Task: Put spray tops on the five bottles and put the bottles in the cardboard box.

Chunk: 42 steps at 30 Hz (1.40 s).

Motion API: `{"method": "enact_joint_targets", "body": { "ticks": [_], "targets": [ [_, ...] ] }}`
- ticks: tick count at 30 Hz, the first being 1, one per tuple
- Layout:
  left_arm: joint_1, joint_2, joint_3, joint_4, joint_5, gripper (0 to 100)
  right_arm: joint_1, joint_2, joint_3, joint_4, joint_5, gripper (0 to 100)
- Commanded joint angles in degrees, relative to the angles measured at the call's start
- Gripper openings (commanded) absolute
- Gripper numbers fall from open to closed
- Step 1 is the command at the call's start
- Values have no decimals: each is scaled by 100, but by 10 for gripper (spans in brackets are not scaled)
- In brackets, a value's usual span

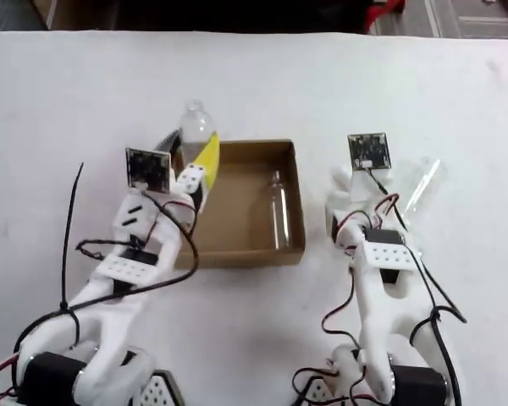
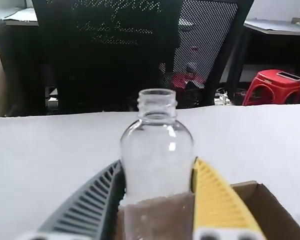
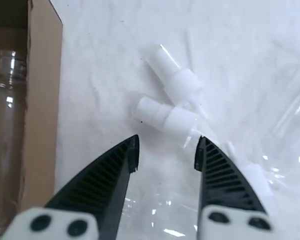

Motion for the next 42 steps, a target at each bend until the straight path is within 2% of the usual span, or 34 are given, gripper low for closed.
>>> {"method": "enact_joint_targets", "body": {
  "ticks": [1, 34, 40, 42],
  "targets": [
    [-40, -233, -35, -88, 88, 23, -40, -101, -35, -66, 9, 163],
    [-40, -198, 44, -79, 88, 23, -40, -101, -26, -57, 9, 163],
    [-189, 831, -519, -132, 88, 23, -40, -101, -26, -48, 9, 163],
    [-251, 1174, -571, -484, 88, 23, -40, -101, -26, -48, 9, 163]
  ]
}}
